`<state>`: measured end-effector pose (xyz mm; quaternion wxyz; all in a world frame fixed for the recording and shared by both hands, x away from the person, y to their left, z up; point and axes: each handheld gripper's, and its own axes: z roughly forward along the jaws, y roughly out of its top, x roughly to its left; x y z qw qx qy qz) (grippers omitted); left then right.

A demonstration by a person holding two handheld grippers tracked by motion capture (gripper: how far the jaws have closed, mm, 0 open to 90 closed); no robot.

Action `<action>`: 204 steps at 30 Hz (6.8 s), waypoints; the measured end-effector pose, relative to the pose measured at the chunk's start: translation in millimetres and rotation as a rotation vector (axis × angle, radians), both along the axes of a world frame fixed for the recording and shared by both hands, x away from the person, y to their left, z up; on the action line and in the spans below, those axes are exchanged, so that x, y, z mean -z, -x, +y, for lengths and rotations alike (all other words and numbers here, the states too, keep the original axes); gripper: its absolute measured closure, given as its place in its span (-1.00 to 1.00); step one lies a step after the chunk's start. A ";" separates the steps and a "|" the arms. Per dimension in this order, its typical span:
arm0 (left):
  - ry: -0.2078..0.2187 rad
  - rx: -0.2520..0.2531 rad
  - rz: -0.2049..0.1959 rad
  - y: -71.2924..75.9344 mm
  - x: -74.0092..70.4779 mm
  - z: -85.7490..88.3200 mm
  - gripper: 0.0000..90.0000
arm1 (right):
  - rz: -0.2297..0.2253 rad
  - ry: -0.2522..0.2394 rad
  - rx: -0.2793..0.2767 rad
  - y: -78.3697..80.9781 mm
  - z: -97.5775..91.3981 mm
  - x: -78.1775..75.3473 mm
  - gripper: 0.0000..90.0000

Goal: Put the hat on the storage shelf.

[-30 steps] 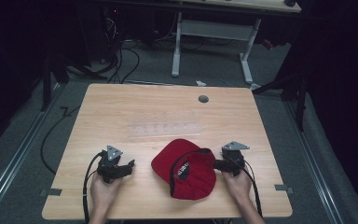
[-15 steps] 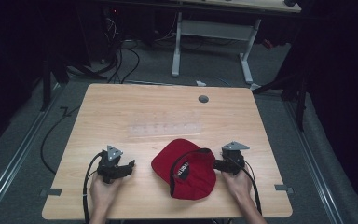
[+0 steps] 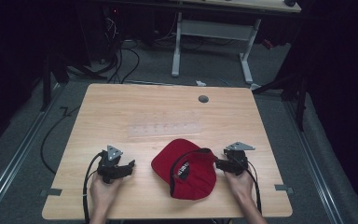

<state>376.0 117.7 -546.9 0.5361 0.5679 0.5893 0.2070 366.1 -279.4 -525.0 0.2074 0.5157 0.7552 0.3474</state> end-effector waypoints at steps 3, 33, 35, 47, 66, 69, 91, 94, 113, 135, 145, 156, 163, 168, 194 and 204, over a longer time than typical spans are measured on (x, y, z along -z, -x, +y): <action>0.000 0.000 0.000 0.0 0.0 0.0 -0.37 | -0.009 -0.025 0.004 3.9 -3.9 -3.5 -0.11; -0.001 -0.002 0.000 0.2 0.0 -0.1 -0.37 | -0.095 -0.182 -0.111 38.1 -4.9 -36.9 -0.21; -0.001 -0.002 0.000 0.2 0.0 -0.2 -0.37 | -0.089 -0.173 -0.124 35.5 -0.8 -36.9 -0.23; -0.004 0.000 0.000 0.2 0.1 -0.1 -0.38 | -0.037 -0.120 -0.180 10.3 27.2 -34.9 -0.28; -0.003 0.000 0.000 0.3 0.2 -0.2 -0.38 | 0.085 -0.149 -0.272 -19.1 51.2 -9.5 0.00; -0.003 0.000 0.000 0.3 0.2 -0.2 -0.38 | 0.087 -0.158 -0.286 -19.8 51.1 -7.8 0.14; -0.004 0.000 0.000 0.3 0.2 -0.3 -0.38 | 0.077 -0.202 -0.365 -11.3 45.7 -19.2 0.81; -0.004 0.000 0.000 0.3 0.2 -0.3 -0.39 | 0.070 -0.203 -0.362 -8.9 45.6 -22.6 0.82; -0.002 0.009 0.003 0.2 0.0 0.0 -0.40 | 0.058 -0.229 -0.314 -1.7 33.3 -39.5 0.84; 0.017 0.104 -0.050 13.5 -15.9 -12.8 -0.40 | 0.043 -0.270 -0.254 0.8 16.0 -53.5 0.84; 0.022 0.201 -0.096 28.1 -29.3 -31.1 -0.43 | 0.021 -0.284 -0.256 -1.9 16.9 -70.2 0.84; 0.003 0.281 -0.114 36.6 -34.0 -54.6 -0.46 | 0.012 -0.312 -0.260 -7.2 23.7 -84.8 0.84; 0.001 0.308 -0.109 37.4 -32.3 -71.0 -0.47 | 0.006 -0.332 -0.264 -11.5 30.5 -94.3 0.84; 0.016 0.326 -0.115 38.2 -32.5 -83.2 -0.50 | 0.004 -0.340 -0.262 -13.8 35.7 -96.9 0.84; -0.129 0.351 -0.232 46.4 -39.6 -98.4 -0.59 | 0.066 -0.234 -0.225 -16.1 46.0 -90.1 0.84; -0.156 0.374 -0.264 49.5 -39.9 -102.5 -0.56 | 0.099 -0.254 -0.239 -16.5 47.6 -90.3 0.84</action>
